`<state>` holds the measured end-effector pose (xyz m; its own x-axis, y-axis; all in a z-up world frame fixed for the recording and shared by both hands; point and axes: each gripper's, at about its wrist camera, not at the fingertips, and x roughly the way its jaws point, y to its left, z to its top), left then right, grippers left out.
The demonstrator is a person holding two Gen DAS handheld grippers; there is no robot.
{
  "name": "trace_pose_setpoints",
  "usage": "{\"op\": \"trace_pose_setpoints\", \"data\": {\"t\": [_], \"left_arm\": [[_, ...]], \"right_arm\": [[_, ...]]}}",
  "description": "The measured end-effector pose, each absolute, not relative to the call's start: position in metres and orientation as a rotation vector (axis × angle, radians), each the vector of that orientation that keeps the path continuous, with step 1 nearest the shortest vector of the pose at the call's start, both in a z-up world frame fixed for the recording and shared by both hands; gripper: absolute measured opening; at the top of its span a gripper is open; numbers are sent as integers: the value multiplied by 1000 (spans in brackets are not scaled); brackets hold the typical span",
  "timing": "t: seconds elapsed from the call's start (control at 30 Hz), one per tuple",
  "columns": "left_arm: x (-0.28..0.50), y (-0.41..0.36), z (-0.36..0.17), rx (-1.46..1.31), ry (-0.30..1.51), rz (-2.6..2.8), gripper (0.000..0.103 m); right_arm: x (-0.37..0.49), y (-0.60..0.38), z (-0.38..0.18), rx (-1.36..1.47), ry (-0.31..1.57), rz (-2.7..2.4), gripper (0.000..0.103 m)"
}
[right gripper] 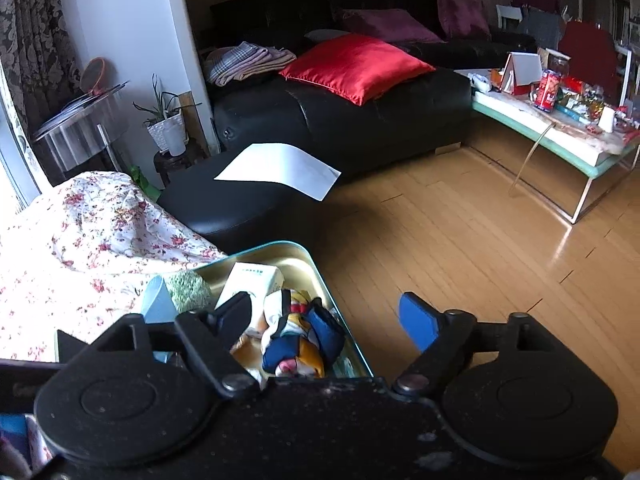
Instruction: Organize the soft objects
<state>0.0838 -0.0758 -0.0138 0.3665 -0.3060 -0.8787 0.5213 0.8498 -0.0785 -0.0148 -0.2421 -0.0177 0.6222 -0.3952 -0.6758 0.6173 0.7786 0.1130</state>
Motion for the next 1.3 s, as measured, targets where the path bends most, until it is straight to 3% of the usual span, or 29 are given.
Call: {"op": "trace_pose_setpoints", "data": {"t": [0.2,0.6,1.3], "left_arm": [[58,-46,-15,284,1045,-527,76],[9,-4,-15,320,1046,-521,84],[-42,30,-4,295,1014,-439,92]], "right_arm": [[-32,-228,-13,339,671,-612,102],[-103,-180,-14,443,693,-577,103],[-160,-119,1,186,698,-566,103]]}}
